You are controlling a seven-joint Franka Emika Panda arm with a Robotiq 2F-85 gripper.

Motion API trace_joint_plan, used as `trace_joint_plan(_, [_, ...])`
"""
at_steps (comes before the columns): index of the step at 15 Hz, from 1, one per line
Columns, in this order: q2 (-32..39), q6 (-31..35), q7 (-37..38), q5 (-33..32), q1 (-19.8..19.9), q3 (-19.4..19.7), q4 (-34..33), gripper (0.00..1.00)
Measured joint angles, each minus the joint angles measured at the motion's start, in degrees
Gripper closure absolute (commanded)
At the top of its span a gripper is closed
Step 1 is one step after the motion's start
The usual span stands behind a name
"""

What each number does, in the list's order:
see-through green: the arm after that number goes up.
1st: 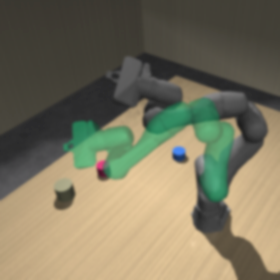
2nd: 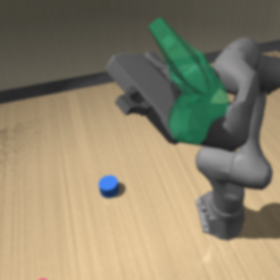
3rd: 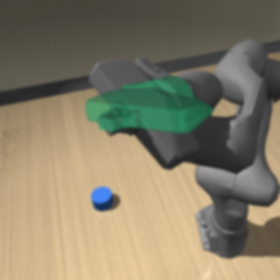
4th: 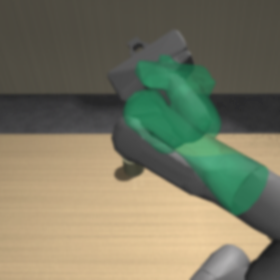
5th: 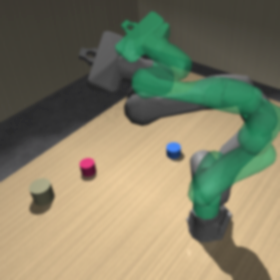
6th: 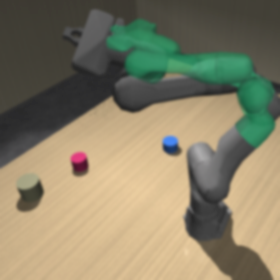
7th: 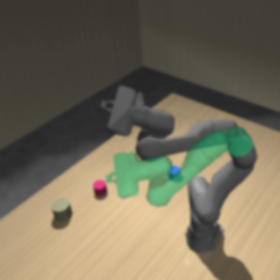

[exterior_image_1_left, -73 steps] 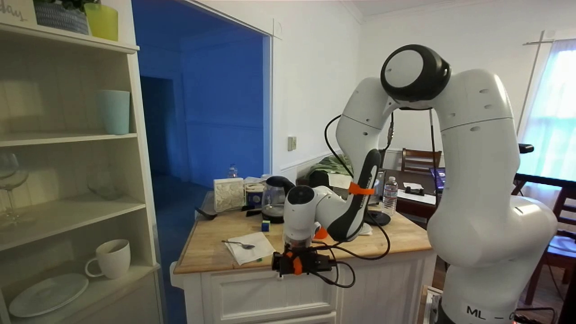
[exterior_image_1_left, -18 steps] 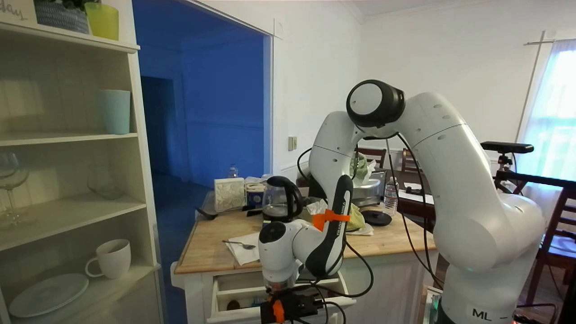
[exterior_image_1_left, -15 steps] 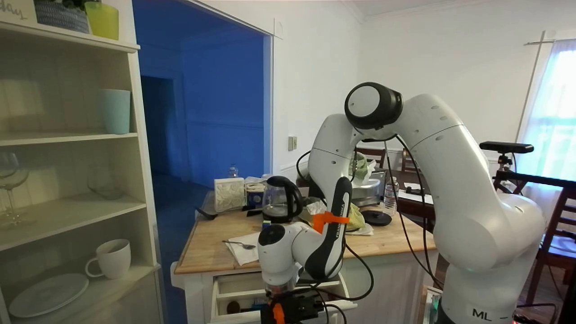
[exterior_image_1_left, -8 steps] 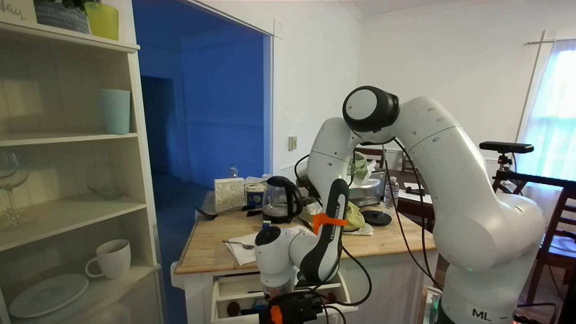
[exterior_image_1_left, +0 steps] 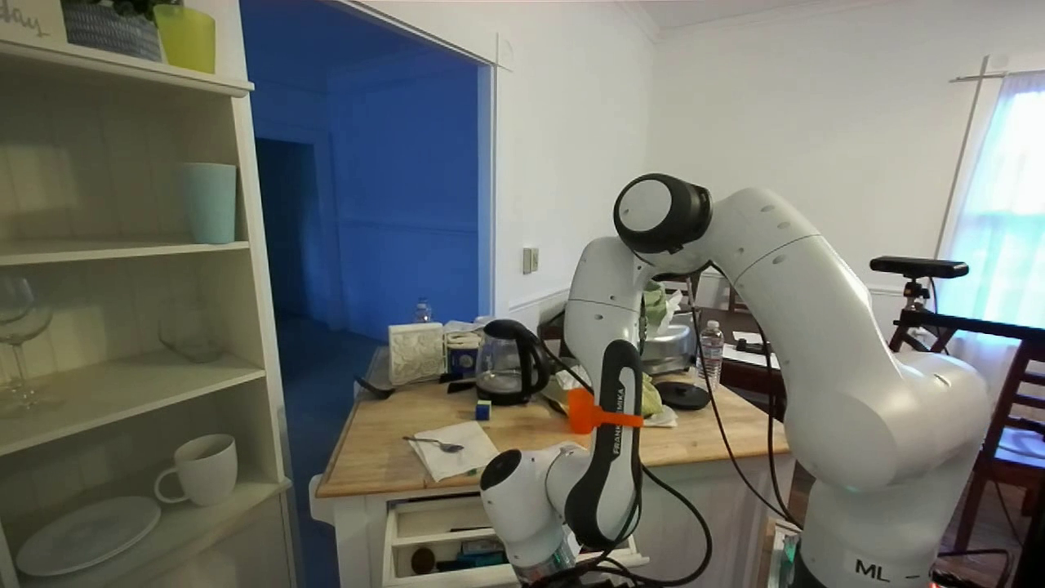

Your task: Open the drawer

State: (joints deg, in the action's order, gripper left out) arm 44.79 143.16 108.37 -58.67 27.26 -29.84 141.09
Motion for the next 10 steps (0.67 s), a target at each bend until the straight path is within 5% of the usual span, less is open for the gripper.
trace_joint_plan(4, [-1.8, 2.3, -10.6, 13.0, -2.1, 0.8, 1.4, 0.0])
trace_joint_plan(8, [-8.7, 3.5, -23.5, 30.2, -5.1, -2.7, 4.5, 0.0])
trace_joint_plan(10, [-13.7, 2.3, -24.8, 31.9, -4.2, -7.2, 5.5, 0.0])
